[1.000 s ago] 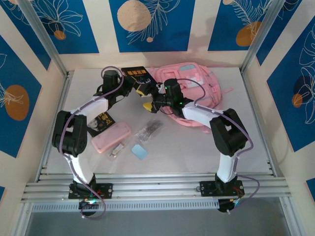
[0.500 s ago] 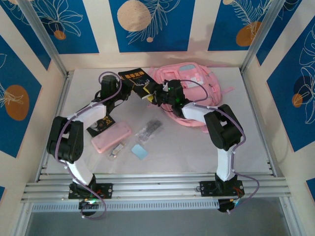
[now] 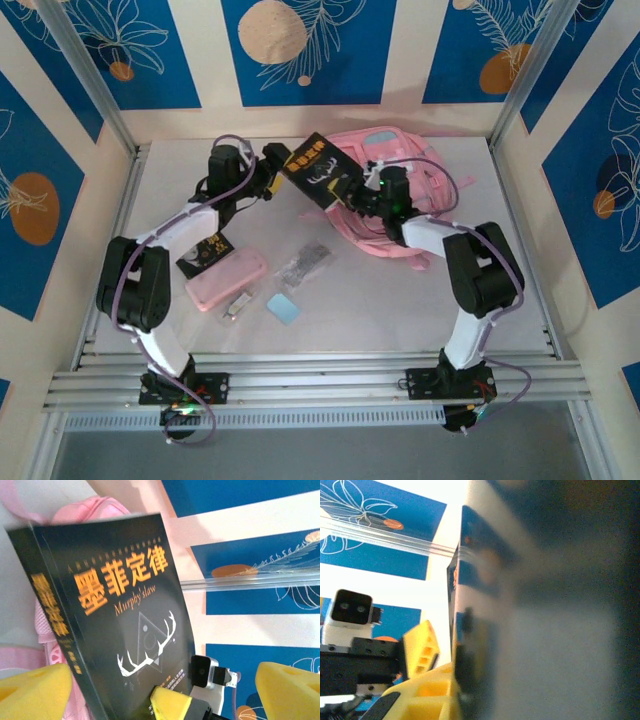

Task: Pack the student bag
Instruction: Pass the book.

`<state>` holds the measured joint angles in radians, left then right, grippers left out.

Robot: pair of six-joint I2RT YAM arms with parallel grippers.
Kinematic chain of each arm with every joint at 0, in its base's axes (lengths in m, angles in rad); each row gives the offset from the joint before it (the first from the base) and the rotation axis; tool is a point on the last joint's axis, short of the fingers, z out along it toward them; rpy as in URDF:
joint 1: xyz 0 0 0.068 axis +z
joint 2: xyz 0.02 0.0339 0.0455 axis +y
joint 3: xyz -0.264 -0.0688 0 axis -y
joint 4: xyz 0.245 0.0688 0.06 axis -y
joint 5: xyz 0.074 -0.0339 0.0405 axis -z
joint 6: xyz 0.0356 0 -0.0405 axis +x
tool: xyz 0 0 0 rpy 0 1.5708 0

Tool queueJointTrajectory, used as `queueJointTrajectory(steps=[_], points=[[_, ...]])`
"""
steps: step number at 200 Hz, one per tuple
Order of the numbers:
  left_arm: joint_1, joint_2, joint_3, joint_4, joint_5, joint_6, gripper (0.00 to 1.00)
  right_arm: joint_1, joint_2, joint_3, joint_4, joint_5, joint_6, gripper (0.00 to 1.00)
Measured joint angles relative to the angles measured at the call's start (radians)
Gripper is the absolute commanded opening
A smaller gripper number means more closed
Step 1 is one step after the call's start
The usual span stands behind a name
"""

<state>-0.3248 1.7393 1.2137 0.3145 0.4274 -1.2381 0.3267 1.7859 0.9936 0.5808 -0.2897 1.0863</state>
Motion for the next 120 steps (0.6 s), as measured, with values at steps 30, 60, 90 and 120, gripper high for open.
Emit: queueJointTrajectory(steps=[30, 60, 90, 120], points=[[-0.038, 0.081, 0.083, -0.042, -0.008, 0.058, 0.91, -0.104, -0.109, -0.068, -0.092, -0.063, -0.156, 0.0], [-0.092, 0.241, 0.214, -0.12, -0.039, 0.121, 0.9, -0.198, -0.278, -0.154, -0.188, -0.113, -0.306, 0.0], [-0.141, 0.393, 0.372, -0.224, -0.077, 0.179, 0.9, -0.293, -0.415, -0.232, -0.293, -0.134, -0.402, 0.0], [-0.174, 0.521, 0.55, -0.341, -0.13, 0.229, 0.9, -0.383, -0.517, -0.308, -0.394, -0.125, -0.451, 0.0]])
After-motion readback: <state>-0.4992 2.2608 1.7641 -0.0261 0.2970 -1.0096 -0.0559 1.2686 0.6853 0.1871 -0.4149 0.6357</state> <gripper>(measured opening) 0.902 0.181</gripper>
